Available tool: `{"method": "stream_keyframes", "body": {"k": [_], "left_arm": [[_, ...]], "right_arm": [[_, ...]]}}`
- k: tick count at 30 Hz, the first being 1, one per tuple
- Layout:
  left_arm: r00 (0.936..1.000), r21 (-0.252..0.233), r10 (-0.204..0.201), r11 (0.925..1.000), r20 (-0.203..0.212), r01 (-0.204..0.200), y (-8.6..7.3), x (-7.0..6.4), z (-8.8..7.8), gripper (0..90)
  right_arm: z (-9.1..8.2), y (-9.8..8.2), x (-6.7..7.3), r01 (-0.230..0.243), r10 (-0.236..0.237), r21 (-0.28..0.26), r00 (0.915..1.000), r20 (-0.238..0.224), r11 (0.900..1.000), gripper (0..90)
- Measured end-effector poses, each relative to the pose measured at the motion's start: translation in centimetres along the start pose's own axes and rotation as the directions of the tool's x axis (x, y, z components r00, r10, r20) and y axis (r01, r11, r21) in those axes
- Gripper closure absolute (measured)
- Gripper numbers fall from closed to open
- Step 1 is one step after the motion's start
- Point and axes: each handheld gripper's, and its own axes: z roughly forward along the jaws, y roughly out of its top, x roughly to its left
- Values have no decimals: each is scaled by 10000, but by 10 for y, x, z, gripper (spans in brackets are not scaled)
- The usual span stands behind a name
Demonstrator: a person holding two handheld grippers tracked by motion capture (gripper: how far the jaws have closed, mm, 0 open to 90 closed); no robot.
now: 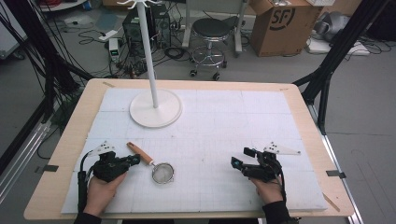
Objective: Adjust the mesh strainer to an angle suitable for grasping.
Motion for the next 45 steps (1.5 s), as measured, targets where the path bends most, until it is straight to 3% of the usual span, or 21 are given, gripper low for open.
{"method": "stream_keyframes", "body": {"k": [7,15,22,30,45], "left_arm": [[9987,40,-485,9988,142,484,1,5,3,899],[9967,213,-809,9965,45,808,3,11,7,900],[9986,693,-358,9969,-381,384,8,11,15,900],[9974,748,-605,9952,-386,633,12,15,20,900],[9978,1080,-611,9921,-271,637,23,19,38,900]], "right_arm": [[-4,1,-1,-72,70,-263,10000,-65,9996,165],[-3,1,-1,-79,79,-187,10000,0,9998,165],[-3,1,-1,-19,19,-226,10000,-6,9997,165],[-2,1,-1,17,-17,-226,10000,8,9997,165],[-2,2,0,-9,10,-224,10000,23,9997,166]]}}
